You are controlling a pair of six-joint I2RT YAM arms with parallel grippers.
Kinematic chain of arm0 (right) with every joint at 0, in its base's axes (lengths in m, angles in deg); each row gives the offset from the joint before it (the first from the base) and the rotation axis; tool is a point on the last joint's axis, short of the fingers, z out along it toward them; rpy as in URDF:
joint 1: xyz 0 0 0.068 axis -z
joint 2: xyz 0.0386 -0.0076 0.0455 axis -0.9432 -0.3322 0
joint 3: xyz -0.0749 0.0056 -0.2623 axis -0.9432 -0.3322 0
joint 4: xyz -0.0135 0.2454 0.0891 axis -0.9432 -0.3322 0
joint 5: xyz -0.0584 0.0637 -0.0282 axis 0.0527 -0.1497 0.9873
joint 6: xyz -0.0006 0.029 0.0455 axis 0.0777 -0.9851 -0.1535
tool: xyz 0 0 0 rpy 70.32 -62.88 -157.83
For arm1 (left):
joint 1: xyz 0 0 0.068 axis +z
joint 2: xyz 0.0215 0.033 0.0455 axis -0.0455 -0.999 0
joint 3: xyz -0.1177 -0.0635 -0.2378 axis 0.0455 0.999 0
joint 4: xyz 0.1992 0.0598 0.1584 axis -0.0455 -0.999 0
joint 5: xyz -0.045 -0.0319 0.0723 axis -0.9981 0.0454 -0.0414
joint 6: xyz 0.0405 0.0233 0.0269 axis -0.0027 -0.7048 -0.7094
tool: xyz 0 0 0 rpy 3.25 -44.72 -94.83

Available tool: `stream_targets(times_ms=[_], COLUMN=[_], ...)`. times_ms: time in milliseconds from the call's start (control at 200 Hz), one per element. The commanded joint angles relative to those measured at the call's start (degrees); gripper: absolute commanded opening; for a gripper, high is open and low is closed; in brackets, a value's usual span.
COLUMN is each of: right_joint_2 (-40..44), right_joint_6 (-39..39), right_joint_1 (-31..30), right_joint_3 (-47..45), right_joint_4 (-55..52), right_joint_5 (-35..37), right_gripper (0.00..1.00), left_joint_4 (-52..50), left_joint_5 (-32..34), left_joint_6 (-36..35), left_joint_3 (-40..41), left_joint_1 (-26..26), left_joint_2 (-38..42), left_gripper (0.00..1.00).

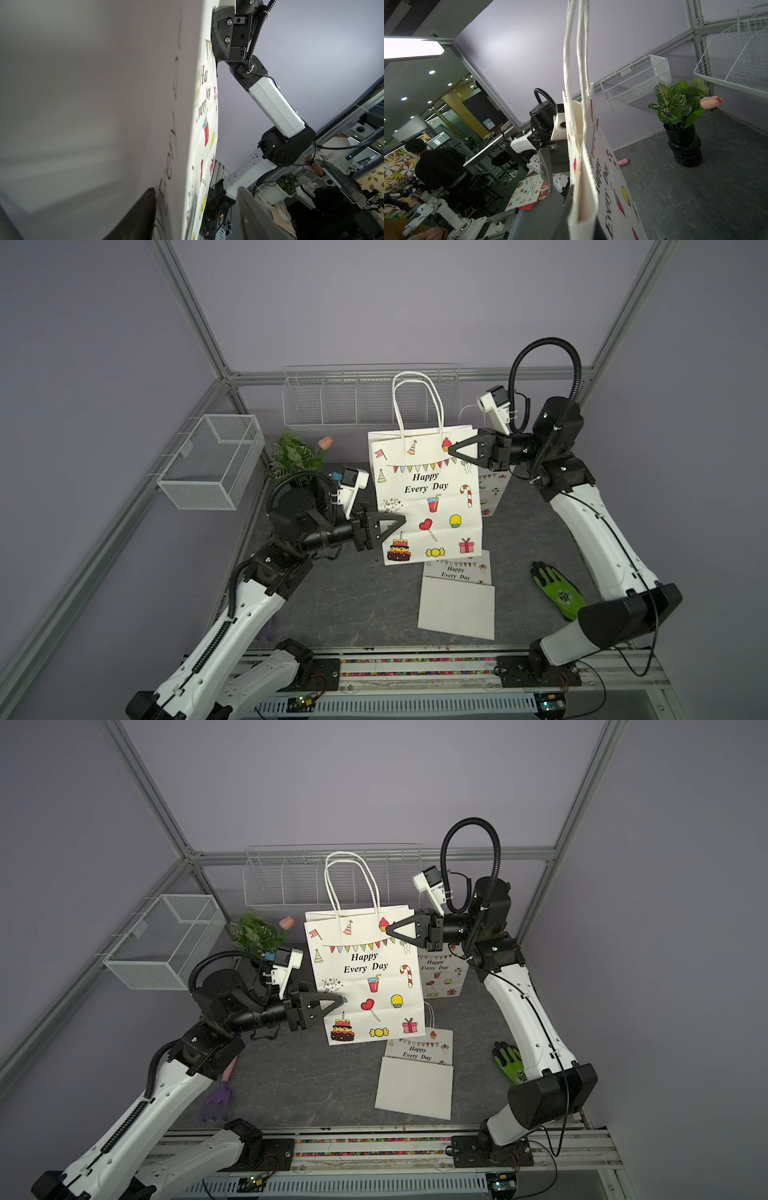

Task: Put away the paper bag
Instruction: Press the paper bag.

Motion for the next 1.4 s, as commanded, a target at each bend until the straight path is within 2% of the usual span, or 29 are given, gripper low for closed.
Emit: stream_targets(times_ms=[0, 100, 195, 315, 350, 385, 450, 475, 505, 595, 680, 795, 870, 1024, 1169, 1264, 1394], right_joint_2=[1.8, 2.03, 2.5, 3.4, 3.68, 4.05, 4.91, 5.31, 5.91, 7.71, 9.49, 10.95, 11.68, 11.07, 8.16, 5.88, 2.83], right_joint_6=[-0.77, -0.89, -1.69, -2.26, -2.34, -2.23, -2.16, -2.13, -1.97, 0.15, 3.56, 5.29, 5.4, 4.52, 3.15, 2.36, 0.18], right_joint_1=[0.47, 0.46, 0.44, 0.47, 0.42, 0.47, 0.47, 0.45, 0.42, 0.47, 0.49, 0.47, 0.47, 0.39, -0.01, -1.32, -3.24], right_joint_3=[-0.64, -0.94, -1.7, -3.0, -3.41, -3.84, -4.87, -5.38, -6.07, -7.59, -8.3, -8.87, -9.46, -9.04, -6.11, -3.89, -1.24], right_joint_4=[1.9, 2.18, 3.26, 4.22, 4.28, 4.28, 4.26, 4.28, 4.08, 1.26, -2.94, -5.18, -5.18, -4.68, -3.78, -3.23, -0.9], right_joint_5=[0.65, 0.73, 0.69, 0.44, 0.14, 0.09, -0.71, -1.1, -1.38, -2.26, -3.01, -4.25, -4.84, -5.82, -6.91, -7.37, -7.74], right_gripper=[0.07, 0.07, 0.07, 0.07, 0.07, 0.07, 0.07, 0.07, 0.07, 0.07, 0.07, 0.07, 0.07, 0.07, 0.07, 0.07, 0.07], left_joint_4=[-0.67, -0.7, -0.34, -0.02, -0.61, -2.15, -7.06, -9.21, -11.82, -16.78, -16.97, -15.99, -14.81, -8.97, -4.22, 0.2, 7.13], left_joint_5=[-1.52, -1.4, -1.13, -0.99, -0.85, -0.21, 3.1, 4.88, 7.59, 14.68, 15.04, 11.72, 8.52, 0.45, -4.1, -6.67, -9.76], left_joint_6=[0.29, 0.38, 0.51, 0.58, 0.09, -0.98, -4.37, -5.84, -7.93, -12.0, -13.07, -12.86, -12.58, -10.86, -9.15, -7.2, -3.07], left_joint_3=[1.73, 2.77, 2.9, 2.86, 2.72, 2.27, 0.63, -0.25, -1.49, -4.88, -7.16, -10.24, -13.69, -19.24, -17.82, -16.2, -14.68], left_joint_1=[-0.39, -0.45, -0.49, -0.44, -0.45, -0.5, -0.46, -0.49, -0.42, 0.43, 4.28, 10.9, 13.31, 13.6, 13.54, 13.68, 13.69], left_joint_2=[1.18, 1.36, 1.27, 1.08, 1.07, 1.08, 2.06, 2.59, 3.49, 6.56, 8.35, 6.9, 3.88, -1.93, -5.51, -7.15, -9.5], left_gripper=[0.41, 0.16, 0.0, 0.0, 0.08, 0.28, 0.8, 0.92, 1.0, 1.0, 1.0, 1.0, 1.0, 0.99, 1.0, 0.95, 0.78])
